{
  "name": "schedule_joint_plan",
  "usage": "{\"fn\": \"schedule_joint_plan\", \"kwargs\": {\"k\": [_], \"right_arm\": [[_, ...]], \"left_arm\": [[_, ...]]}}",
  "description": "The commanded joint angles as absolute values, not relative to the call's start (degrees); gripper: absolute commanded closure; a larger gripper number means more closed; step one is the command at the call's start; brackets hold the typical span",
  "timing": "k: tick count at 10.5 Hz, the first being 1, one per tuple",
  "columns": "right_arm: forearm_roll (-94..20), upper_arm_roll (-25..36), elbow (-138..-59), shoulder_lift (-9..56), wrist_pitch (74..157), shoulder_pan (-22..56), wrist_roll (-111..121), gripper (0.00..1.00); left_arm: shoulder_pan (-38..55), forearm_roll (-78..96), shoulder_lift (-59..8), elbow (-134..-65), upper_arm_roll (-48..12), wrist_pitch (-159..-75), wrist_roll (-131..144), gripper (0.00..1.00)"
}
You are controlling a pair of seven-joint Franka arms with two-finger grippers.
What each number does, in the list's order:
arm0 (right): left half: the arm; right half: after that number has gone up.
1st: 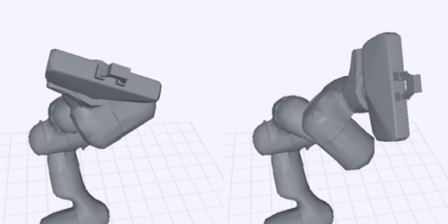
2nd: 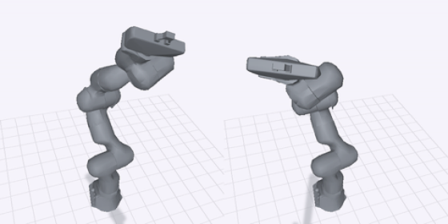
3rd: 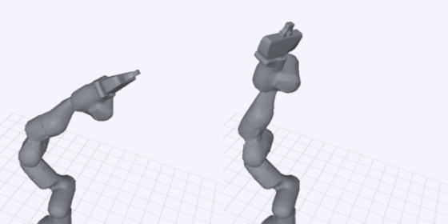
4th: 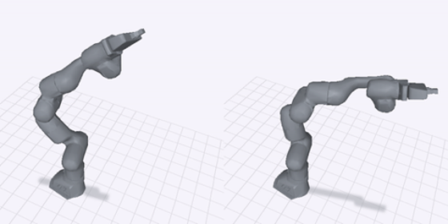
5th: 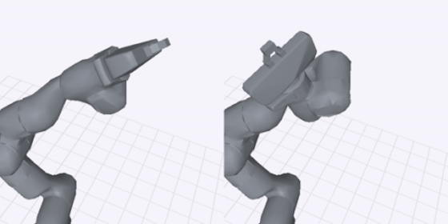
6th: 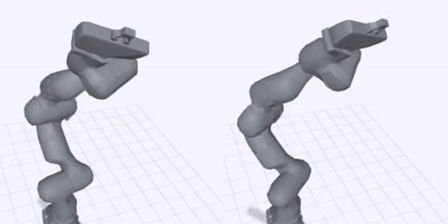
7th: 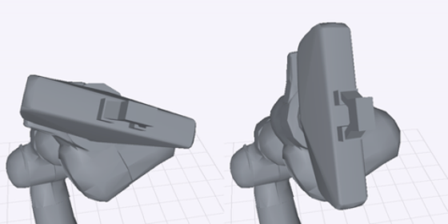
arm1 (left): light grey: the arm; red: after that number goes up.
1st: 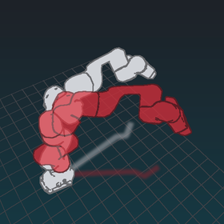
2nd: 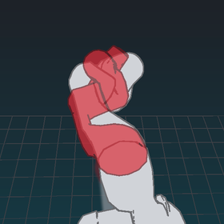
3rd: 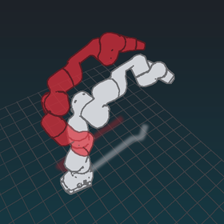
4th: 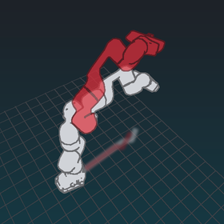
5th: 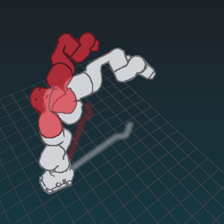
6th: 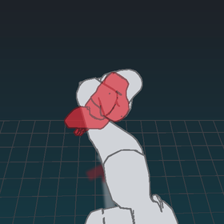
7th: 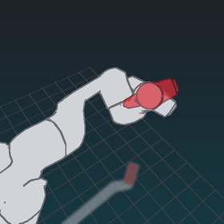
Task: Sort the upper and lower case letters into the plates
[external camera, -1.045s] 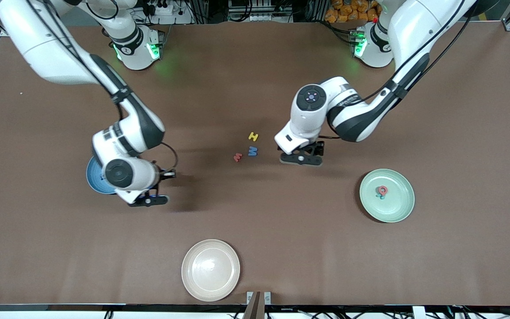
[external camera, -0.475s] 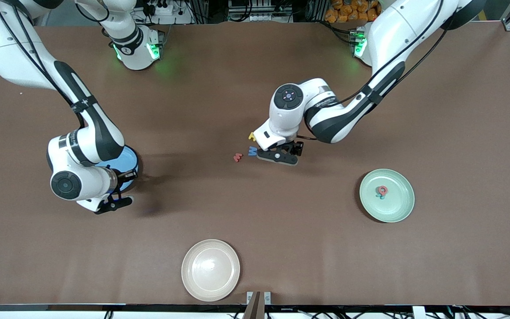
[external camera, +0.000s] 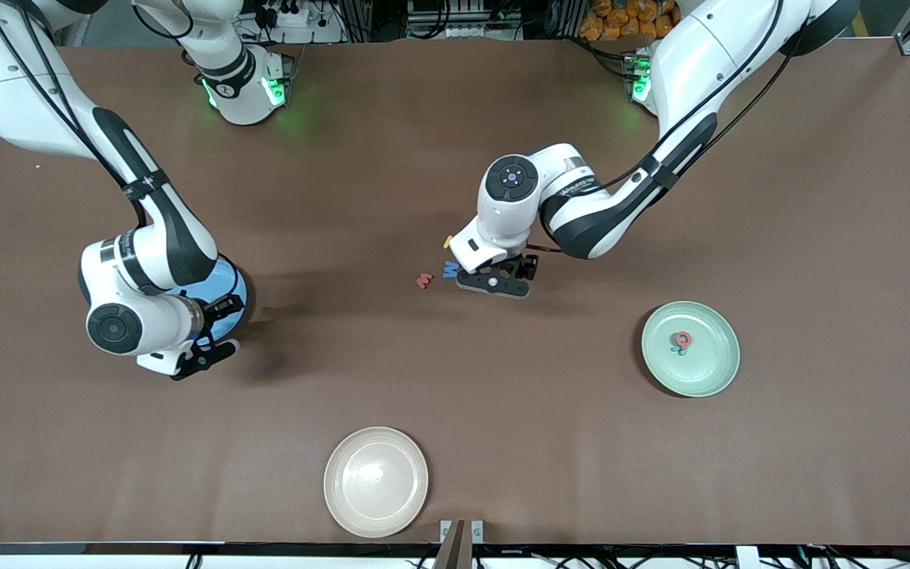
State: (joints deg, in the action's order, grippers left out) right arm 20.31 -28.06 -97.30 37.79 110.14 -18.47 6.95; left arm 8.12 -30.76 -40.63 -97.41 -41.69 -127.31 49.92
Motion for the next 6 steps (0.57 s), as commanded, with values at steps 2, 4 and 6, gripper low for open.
{"fn": "schedule_joint_plan", "kwargs": {"k": [2,4,6], "right_arm": [[19.3,-30.9,-99.2,36.2,112.6,-16.7,-10.5,0.00],[19.3,-34.5,-102.3,36.0,117.2,-16.8,-22.0,0.01],[19.3,-37.7,-107.5,34.6,123.7,-16.9,-29.3,0.02]], "left_arm": [[17.4,-26.8,-41.9,-92.7,-34.8,-126.5,56.4,0.14],[18.9,-25.6,-43.3,-91.6,-33.8,-126.6,59.4,0.16],[21.1,-24.3,-44.4,-89.2,-33.7,-126.5,60.1,0.18]]}}
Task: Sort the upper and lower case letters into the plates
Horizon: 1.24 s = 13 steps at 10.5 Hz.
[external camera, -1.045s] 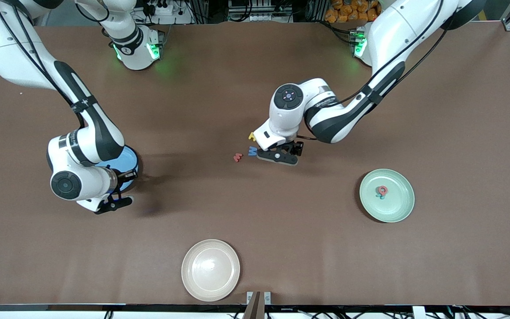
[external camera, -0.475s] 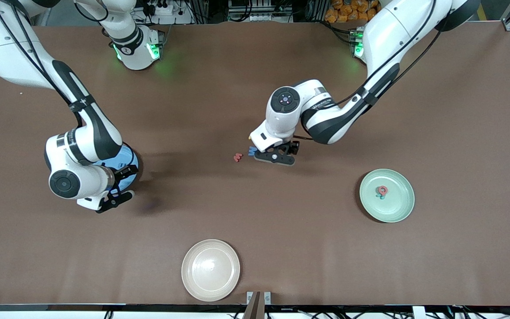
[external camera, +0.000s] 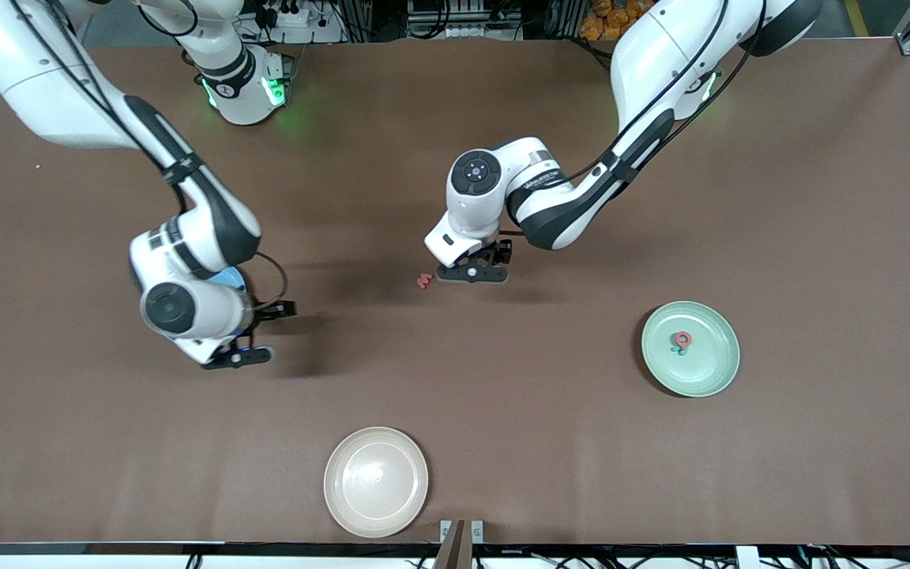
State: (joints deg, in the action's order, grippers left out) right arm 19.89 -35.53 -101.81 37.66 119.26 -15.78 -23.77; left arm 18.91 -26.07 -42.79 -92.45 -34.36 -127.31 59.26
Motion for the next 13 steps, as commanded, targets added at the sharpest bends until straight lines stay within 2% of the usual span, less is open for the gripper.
{"fn": "schedule_joint_plan", "kwargs": {"k": [1,2,5,13], "right_arm": [[19.3,-39.6,-111.1,34.0,129.2,-16.8,-35.4,0.03],[19.4,-40.6,-112.9,33.8,132.9,-16.4,-38.5,0.04],[20.0,-40.6,-113.0,34.1,134.7,-12.4,-42.1,0.05],[20.1,-40.5,-113.0,34.1,134.2,-13.3,-41.5,0.05]], "left_arm": [[21.1,-24.1,-44.6,-89.1,-33.7,-126.5,60.5,0.18],[21.1,-24.1,-44.6,-89.1,-33.7,-126.5,60.6,0.18],[21.1,-24.1,-45.1,-88.8,-33.6,-126.5,60.6,0.18],[21.0,-24.0,-44.8,-88.7,-33.6,-126.5,60.5,0.18]]}}
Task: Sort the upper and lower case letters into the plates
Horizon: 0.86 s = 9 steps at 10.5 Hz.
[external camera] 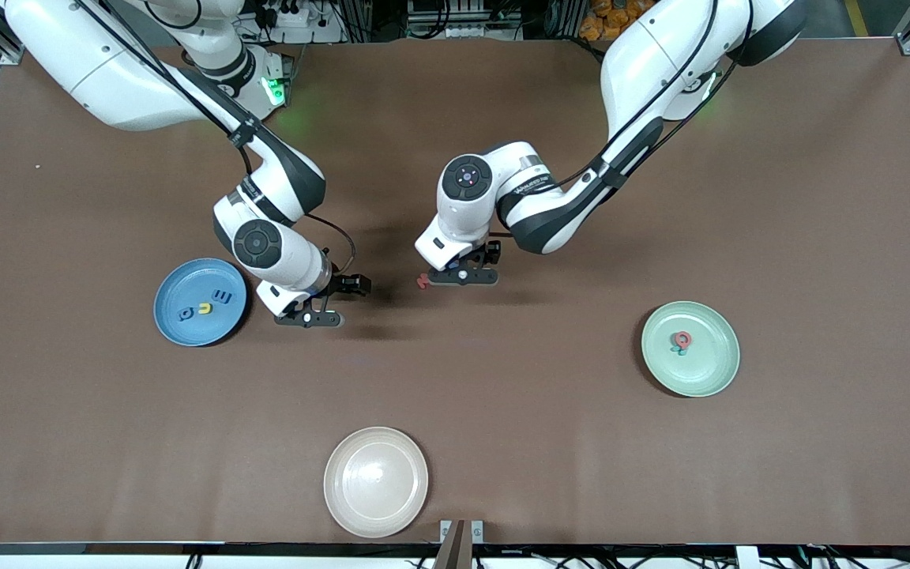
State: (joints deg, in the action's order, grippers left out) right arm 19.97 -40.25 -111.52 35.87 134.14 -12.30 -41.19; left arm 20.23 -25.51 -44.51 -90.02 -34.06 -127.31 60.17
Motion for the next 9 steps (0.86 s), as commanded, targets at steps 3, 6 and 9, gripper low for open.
{"fn": "schedule_joint_plan", "kwargs": {"k": [3,6,9], "right_arm": [[20.1,-40.6,-112.9,33.8,133.3,-14.4,-41.1,0.05],[20.1,-40.6,-112.9,33.6,133.2,-15.4,-41.0,0.05],[20.1,-40.7,-112.8,33.7,132.9,-15.5,-40.4,0.05]], "left_arm": [[20.8,-24.1,-44.6,-88.7,-33.6,-126.5,60.4,0.18],[20.9,-24.0,-44.6,-88.7,-33.6,-126.5,60.4,0.18],[20.9,-24.1,-44.6,-88.8,-33.6,-126.5,60.4,0.18]]}}
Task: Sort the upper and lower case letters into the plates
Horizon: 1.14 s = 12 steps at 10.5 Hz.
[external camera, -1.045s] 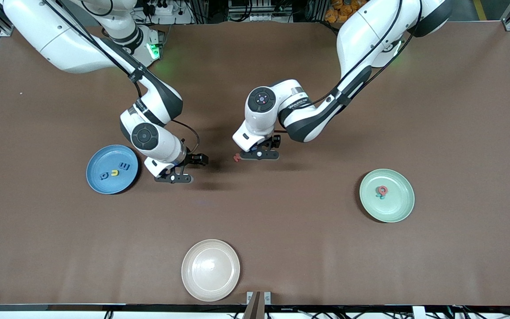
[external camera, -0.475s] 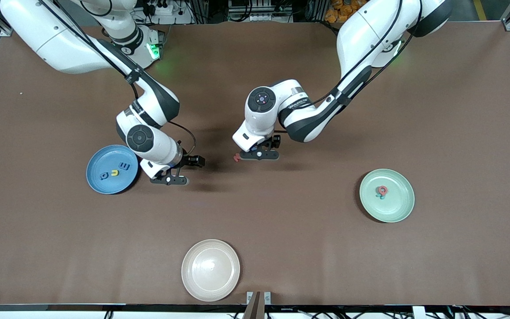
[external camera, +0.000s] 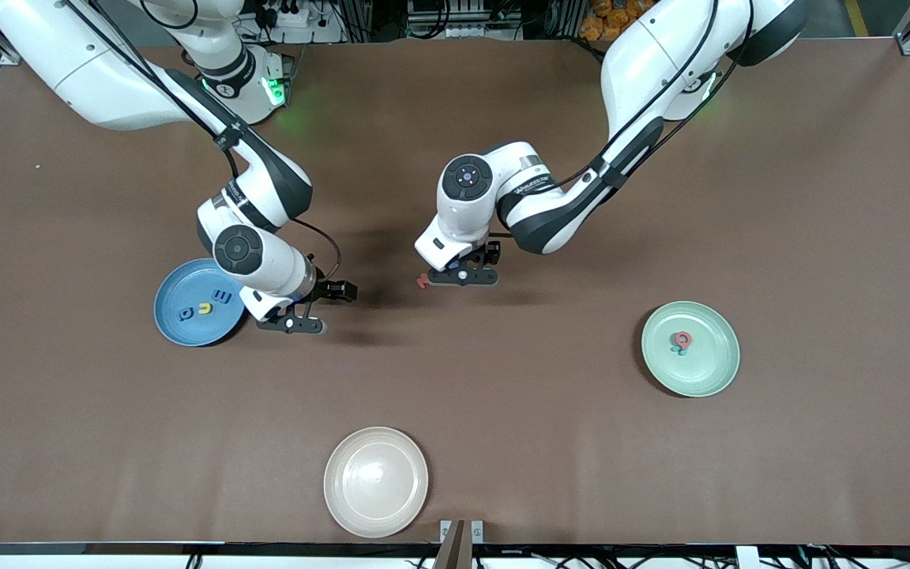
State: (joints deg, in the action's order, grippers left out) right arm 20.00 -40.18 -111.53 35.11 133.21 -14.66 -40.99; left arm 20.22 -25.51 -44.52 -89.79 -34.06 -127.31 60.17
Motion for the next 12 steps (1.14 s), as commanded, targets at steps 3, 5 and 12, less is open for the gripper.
{"fn": "schedule_joint_plan", "kwargs": {"k": [3,5,12], "right_arm": [[20.1,-40.7,-112.8,33.8,132.9,-15.4,-40.4,0.06],[20.0,-40.7,-112.9,33.9,133.2,-14.4,-41.6,0.05],[20.0,-40.6,-112.9,34.4,134.0,-8.4,-48.5,0.11]], "left_arm": [[20.7,-24.2,-44.6,-88.8,-33.6,-126.5,60.4,0.18],[20.7,-24.2,-44.5,-88.8,-33.6,-126.5,60.4,0.18],[20.3,-24.4,-44.3,-88.9,-33.6,-126.4,60.3,0.18]]}}
